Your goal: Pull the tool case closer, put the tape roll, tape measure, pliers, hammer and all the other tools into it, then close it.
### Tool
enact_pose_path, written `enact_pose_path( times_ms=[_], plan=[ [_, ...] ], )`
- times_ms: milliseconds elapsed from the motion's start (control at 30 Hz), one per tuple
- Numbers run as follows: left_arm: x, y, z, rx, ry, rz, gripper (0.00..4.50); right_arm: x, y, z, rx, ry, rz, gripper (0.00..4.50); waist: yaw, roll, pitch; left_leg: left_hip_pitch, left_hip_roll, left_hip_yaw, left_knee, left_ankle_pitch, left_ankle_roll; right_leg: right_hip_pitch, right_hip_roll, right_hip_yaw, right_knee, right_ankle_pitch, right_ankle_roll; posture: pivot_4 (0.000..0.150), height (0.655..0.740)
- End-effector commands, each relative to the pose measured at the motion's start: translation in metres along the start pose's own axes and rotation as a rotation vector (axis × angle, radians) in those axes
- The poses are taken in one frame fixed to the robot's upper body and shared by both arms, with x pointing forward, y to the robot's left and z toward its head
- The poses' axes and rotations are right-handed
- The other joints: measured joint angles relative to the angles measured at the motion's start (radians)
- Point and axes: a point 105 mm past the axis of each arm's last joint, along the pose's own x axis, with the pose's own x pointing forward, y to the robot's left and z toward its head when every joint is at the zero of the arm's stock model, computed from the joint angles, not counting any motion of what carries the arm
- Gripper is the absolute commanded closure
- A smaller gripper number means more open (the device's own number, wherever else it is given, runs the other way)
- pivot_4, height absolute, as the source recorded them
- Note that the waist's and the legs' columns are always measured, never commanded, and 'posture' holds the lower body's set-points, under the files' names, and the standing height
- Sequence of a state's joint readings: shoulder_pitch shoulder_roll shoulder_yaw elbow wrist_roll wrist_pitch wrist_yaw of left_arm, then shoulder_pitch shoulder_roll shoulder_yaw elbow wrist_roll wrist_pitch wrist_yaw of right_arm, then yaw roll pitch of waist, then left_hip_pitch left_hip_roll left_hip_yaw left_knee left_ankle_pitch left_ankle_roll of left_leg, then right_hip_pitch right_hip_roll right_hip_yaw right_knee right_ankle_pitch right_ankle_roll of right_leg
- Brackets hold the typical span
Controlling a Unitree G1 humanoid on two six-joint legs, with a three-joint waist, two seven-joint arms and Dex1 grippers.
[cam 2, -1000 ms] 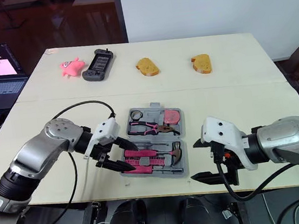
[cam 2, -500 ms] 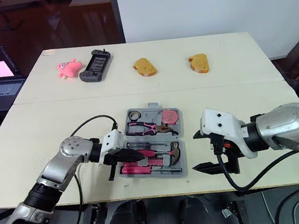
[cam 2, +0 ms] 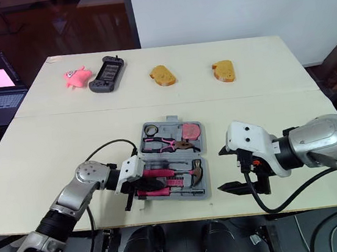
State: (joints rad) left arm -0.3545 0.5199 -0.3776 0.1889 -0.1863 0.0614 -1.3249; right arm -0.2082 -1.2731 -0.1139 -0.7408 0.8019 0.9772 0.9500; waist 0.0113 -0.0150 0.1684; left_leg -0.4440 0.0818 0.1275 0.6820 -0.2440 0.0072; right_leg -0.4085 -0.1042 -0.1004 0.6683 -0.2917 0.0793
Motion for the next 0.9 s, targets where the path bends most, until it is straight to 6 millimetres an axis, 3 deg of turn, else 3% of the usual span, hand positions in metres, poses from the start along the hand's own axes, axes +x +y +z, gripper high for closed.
enact_pose_path(
  times_ms=[33,267,533,733,833,900],
  plan=[
    [0.001,-0.004,-0.003,0.000,0.008,-0.016,4.48,-0.004,0.000,0.005,-0.026,0.000,-0.014,0.00,0.001,0.000,0.000,0.000,0.000,0.000,0.000,0.000,0.000,0.000,0.000,0.000,0.000,0.000,0.000,0.150,0.7188],
    [0.016,-0.003,-0.013,-0.001,0.052,0.010,4.48,-0.005,0.001,0.005,-0.025,0.005,-0.016,0.00,0.001,0.000,0.000,0.000,0.001,0.000,0.000,0.000,0.000,0.000,0.000,0.000,0.000,0.000,0.000,0.150,0.7188],
    [0.022,-0.014,-0.030,-0.022,0.121,-0.015,4.48,-0.005,0.003,0.004,-0.014,0.006,-0.013,0.00,0.000,0.003,-0.002,0.001,0.001,0.000,0.000,0.000,0.000,0.001,0.000,0.000,0.000,0.000,0.000,0.150,0.7188],
    [0.013,-0.002,-0.014,-0.059,0.034,0.052,4.48,-0.004,0.004,0.003,0.000,-0.007,-0.006,0.00,0.000,0.004,-0.002,0.001,0.001,0.000,0.000,-0.001,0.001,0.001,-0.001,0.000,0.000,0.000,0.000,0.150,0.7188],
    [-0.001,0.007,0.015,-0.069,-0.089,0.098,4.48,-0.003,0.006,0.009,0.004,-0.084,0.001,0.00,-0.001,0.003,-0.002,0.001,0.001,0.000,0.000,-0.001,0.001,0.001,0.000,0.000,0.000,0.000,0.000,0.150,0.7188],
    [-0.022,0.010,0.041,-0.085,-0.185,0.121,4.48,-0.004,0.005,0.011,-0.002,-0.144,-0.027,0.00,-0.001,0.003,-0.002,0.000,0.001,0.000,0.000,0.000,0.001,0.000,0.000,0.000,0.000,0.000,0.000,0.150,0.7188]
  ],
)
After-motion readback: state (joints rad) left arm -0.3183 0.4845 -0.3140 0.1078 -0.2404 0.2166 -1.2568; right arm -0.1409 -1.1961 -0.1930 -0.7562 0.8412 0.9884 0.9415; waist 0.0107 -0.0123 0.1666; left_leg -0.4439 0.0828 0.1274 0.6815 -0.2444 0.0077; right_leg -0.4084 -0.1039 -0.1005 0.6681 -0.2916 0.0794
